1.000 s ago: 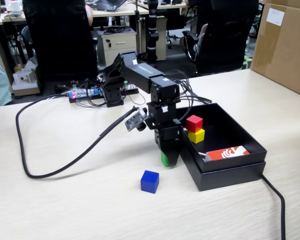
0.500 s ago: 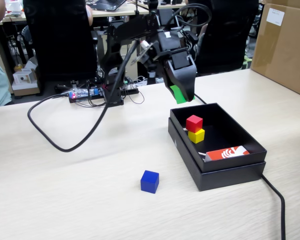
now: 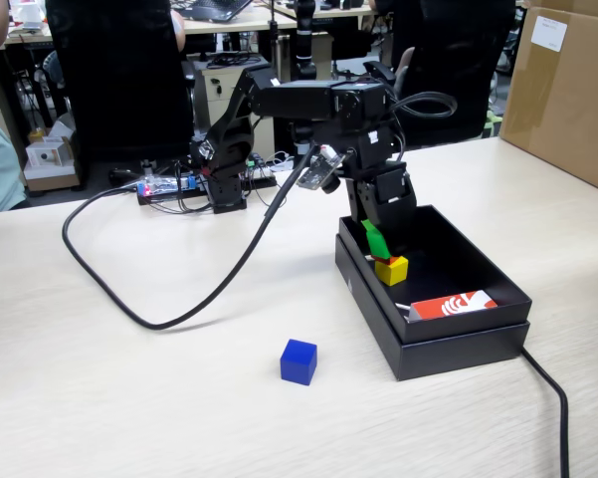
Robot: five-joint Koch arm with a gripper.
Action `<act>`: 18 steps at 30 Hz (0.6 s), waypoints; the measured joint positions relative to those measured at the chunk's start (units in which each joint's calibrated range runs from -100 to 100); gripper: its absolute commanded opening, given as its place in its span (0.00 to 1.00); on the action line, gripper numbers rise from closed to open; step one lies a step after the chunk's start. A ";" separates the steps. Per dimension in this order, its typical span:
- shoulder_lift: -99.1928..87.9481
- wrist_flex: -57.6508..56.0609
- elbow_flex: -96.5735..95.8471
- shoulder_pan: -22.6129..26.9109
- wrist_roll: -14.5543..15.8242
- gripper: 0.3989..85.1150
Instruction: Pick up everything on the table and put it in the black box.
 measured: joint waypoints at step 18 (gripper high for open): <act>2.85 0.70 -6.66 0.24 0.54 0.46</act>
